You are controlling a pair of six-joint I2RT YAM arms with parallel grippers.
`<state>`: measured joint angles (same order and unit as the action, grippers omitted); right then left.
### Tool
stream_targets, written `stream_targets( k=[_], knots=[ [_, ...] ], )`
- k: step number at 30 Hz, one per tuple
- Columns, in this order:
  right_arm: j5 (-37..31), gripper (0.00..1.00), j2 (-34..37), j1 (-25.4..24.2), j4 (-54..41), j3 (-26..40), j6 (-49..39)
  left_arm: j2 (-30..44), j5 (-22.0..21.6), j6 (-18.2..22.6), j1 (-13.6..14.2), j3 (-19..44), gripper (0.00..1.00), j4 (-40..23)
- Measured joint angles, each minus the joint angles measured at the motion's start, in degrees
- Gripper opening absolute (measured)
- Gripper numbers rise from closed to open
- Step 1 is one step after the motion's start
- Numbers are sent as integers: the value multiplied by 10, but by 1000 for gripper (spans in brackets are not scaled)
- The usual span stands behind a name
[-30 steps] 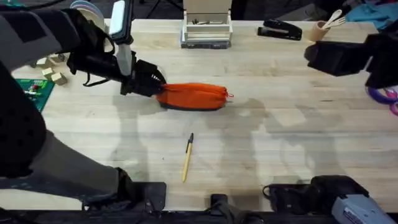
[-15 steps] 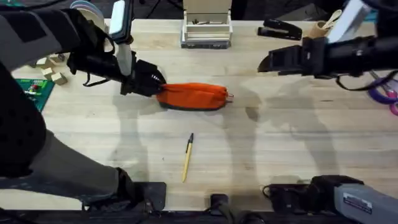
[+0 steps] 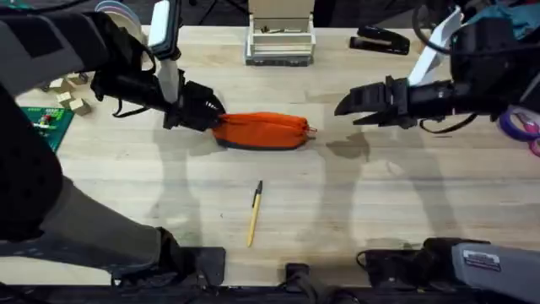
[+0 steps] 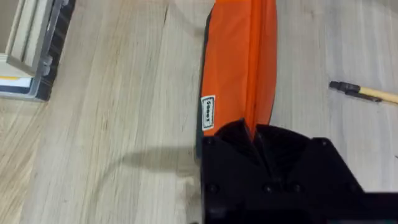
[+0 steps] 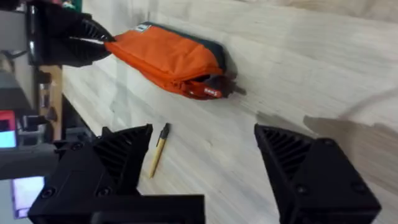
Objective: Unzip the bag, pick up the pens from the table one at a time and place them inside, then zip the bag closed.
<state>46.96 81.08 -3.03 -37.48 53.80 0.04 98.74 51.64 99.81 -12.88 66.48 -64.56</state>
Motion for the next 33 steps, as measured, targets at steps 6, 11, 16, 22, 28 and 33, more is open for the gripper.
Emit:
stream_targets(
  k=[6, 11, 16, 22, 28, 33],
  knots=[
    [20, 997, 0, 0, 19, -33, 13, 0, 0, 0, 0, 0, 42, 0],
    [24, 997, 0, 0, 20, -38, 17, 0, 0, 0, 0, 0, 42, 0],
    [24, 997, 0, 4, 28, -38, 50, 0, 0, 0, 0, 0, 43, 0],
    [12, 997, 4, 26, 61, -46, 66, 0, 0, 0, 0, 0, 43, 0],
    [6, 997, 32, 44, 110, -49, 98, 0, 0, 0, 0, 0, 43, 0],
    [4, 997, 80, 71, 155, -49, 137, 0, 0, 0, 0, 0, 43, 0]
  ],
)
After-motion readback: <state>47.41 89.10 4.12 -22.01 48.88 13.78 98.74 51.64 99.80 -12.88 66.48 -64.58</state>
